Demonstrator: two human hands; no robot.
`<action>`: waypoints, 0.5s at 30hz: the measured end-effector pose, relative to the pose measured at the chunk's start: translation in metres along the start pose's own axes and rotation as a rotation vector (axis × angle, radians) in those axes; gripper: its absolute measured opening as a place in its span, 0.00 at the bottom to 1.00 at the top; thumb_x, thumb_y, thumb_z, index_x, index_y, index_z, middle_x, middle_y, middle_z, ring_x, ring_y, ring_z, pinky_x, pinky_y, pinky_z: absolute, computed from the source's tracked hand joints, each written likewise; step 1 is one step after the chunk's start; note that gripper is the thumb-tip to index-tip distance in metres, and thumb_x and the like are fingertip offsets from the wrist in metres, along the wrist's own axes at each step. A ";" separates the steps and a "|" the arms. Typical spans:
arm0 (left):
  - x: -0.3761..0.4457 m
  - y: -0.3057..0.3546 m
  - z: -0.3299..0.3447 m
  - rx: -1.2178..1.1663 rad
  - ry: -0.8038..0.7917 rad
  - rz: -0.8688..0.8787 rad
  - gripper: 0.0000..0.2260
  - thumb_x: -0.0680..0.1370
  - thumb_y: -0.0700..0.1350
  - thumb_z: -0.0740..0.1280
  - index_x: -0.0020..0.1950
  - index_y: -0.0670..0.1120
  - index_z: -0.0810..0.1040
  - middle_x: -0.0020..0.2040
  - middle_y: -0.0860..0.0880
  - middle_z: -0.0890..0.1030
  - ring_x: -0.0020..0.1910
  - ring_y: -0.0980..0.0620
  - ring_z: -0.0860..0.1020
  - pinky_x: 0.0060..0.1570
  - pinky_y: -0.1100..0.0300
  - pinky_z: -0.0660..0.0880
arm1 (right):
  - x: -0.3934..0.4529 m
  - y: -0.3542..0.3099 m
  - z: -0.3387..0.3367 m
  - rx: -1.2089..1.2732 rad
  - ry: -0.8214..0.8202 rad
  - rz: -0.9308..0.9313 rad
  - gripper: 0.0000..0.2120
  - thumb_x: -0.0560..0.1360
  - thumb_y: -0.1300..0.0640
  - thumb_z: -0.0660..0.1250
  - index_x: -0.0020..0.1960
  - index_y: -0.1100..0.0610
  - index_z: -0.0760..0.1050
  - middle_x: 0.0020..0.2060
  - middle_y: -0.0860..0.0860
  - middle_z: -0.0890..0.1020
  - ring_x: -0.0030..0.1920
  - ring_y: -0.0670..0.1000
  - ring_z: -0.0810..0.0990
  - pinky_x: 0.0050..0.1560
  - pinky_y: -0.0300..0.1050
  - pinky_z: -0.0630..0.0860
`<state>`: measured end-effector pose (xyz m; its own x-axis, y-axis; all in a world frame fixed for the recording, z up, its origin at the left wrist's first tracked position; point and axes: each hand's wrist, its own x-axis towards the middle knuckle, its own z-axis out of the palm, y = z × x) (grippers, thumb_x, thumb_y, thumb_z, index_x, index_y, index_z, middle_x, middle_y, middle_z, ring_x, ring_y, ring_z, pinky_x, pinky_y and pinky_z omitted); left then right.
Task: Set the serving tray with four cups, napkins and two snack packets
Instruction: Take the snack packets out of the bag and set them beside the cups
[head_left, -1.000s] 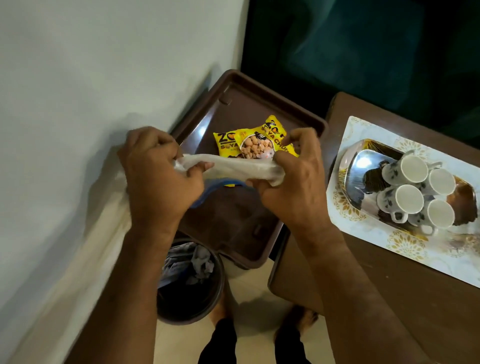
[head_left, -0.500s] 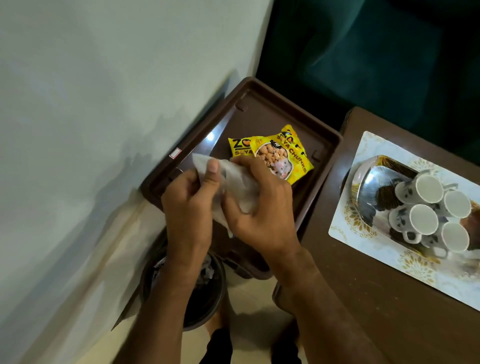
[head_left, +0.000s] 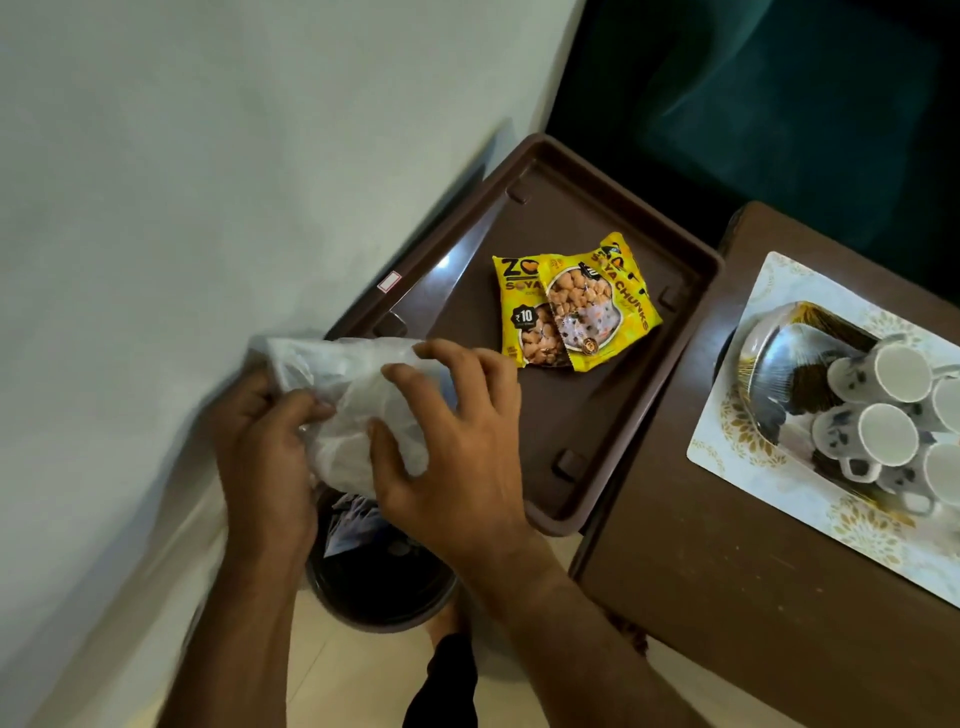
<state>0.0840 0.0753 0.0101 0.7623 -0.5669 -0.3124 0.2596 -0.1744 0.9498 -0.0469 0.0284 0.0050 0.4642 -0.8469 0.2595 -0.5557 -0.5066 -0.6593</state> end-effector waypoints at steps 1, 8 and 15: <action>-0.001 -0.001 -0.006 -0.012 0.011 -0.010 0.15 0.69 0.29 0.63 0.36 0.48 0.81 0.34 0.51 0.82 0.35 0.51 0.81 0.35 0.62 0.79 | -0.004 -0.003 0.004 0.025 -0.060 0.014 0.22 0.73 0.47 0.72 0.64 0.54 0.77 0.67 0.56 0.74 0.67 0.57 0.70 0.60 0.56 0.75; -0.010 -0.034 -0.039 -0.208 -0.133 -0.275 0.15 0.77 0.28 0.58 0.49 0.43 0.81 0.46 0.42 0.85 0.45 0.45 0.85 0.41 0.58 0.84 | -0.033 -0.007 0.034 0.247 -0.324 0.121 0.30 0.73 0.51 0.74 0.72 0.53 0.69 0.72 0.53 0.67 0.69 0.53 0.73 0.64 0.51 0.80; -0.017 -0.118 -0.063 -0.097 -0.169 -0.597 0.12 0.83 0.40 0.64 0.66 0.46 0.79 0.55 0.43 0.87 0.52 0.48 0.87 0.43 0.58 0.85 | -0.065 0.016 0.076 0.166 -0.454 0.299 0.24 0.72 0.63 0.71 0.66 0.49 0.70 0.61 0.47 0.71 0.54 0.54 0.82 0.54 0.42 0.82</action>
<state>0.0779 0.1563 -0.0971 0.3673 -0.5152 -0.7743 0.6699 -0.4310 0.6045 -0.0334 0.0883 -0.0759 0.5736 -0.7764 -0.2610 -0.6099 -0.1921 -0.7688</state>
